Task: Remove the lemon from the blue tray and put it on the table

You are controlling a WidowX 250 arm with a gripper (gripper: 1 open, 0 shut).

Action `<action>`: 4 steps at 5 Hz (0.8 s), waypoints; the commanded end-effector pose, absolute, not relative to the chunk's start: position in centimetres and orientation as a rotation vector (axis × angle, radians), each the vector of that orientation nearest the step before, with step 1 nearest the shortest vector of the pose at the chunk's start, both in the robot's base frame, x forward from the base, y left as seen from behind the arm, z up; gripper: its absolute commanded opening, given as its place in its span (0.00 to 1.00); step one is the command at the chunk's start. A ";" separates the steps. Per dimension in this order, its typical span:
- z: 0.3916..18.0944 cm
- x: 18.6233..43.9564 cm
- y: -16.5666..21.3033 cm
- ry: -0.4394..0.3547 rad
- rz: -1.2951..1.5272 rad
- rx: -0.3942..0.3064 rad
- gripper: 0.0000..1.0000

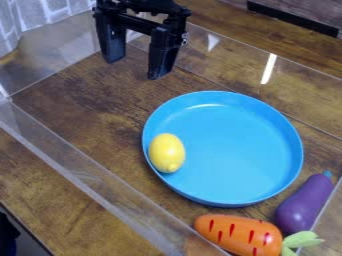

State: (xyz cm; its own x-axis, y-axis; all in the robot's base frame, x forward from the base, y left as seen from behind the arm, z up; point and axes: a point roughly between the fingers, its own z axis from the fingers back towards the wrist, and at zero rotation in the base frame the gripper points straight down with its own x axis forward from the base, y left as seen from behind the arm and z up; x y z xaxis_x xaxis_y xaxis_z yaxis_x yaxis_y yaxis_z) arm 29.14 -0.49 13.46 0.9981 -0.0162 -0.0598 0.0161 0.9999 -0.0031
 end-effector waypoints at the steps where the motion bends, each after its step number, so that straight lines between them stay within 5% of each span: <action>1: 12.3 29.2 0.0 0.064 -0.006 -0.002 1.00; 4: 12.4 29.5 1.3 0.033 0.071 0.009 1.00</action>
